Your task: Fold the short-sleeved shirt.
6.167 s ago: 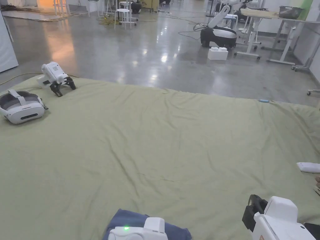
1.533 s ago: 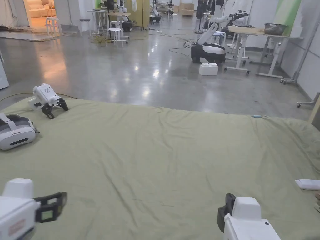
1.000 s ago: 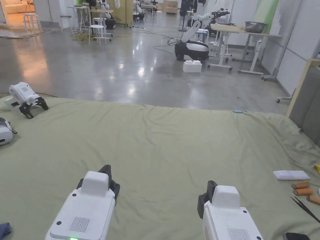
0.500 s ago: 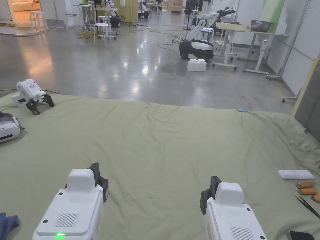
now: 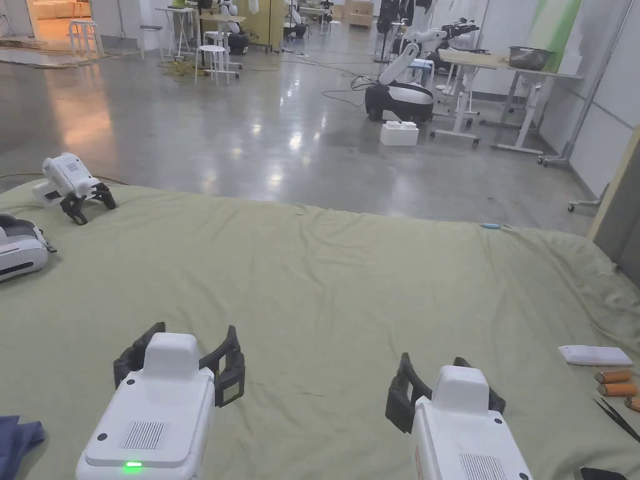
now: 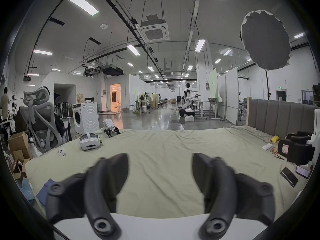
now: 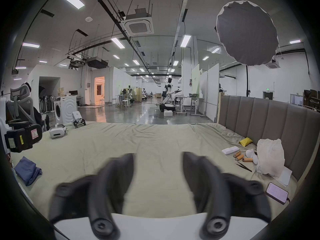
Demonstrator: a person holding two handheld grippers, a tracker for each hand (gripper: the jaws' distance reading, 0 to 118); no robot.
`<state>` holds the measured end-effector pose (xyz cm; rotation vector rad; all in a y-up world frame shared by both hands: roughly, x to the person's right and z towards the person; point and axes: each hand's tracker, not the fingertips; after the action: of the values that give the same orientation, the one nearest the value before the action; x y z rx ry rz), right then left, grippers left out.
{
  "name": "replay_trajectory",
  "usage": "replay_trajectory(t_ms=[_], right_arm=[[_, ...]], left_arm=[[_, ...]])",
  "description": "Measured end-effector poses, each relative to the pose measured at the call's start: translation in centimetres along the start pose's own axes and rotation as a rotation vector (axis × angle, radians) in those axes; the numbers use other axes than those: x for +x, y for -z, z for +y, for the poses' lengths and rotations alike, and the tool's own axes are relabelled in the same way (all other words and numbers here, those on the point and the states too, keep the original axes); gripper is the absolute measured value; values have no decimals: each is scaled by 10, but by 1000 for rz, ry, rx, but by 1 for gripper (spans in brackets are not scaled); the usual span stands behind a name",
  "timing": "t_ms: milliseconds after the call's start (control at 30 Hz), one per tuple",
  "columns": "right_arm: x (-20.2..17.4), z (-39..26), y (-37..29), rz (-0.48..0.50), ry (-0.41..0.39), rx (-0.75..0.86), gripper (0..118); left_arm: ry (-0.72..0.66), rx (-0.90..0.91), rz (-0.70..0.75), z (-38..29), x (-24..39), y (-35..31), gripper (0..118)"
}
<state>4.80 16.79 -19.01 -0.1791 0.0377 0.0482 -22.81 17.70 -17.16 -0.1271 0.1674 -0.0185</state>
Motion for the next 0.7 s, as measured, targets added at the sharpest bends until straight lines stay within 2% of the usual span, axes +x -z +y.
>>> replay_trajectory(t_ms=[33, 133, 233, 267, 367, 500, 533, 600, 700], right_arm=[[1, 0, -1, 2, 5, 3, 81], [7, 0, -6, -26, 11, 29, 82], [0, 1, -1, -14, 7, 23, 87], [-3, 5, 0, 52, 25, 19, 88], [-1, 7, -1, 45, 29, 23, 89], [9, 1, 10, 18, 15, -4, 95], [6, 12, 4, -47, -15, -2, 95], [3, 19, 2, -86, -51, -10, 96], [-1, 11, 11, -49, -26, -21, 96]], left_arm=[[1, 4, 8, 0, 0, -1, 94], [1, 21, 27, 1, -3, -3, 96], [-6, 16, 39, 2, -7, -2, 102], [-10, 8, 39, 3, -9, -2, 102], [-22, 5, 33, 2, -14, -1, 102], [-24, -7, 26, 3, -17, -1, 105], [-24, -10, 24, 4, -17, -1, 107], [-30, -8, 14, 4, -18, -1, 108], [-35, -17, -4, 7, -17, 0, 109]])
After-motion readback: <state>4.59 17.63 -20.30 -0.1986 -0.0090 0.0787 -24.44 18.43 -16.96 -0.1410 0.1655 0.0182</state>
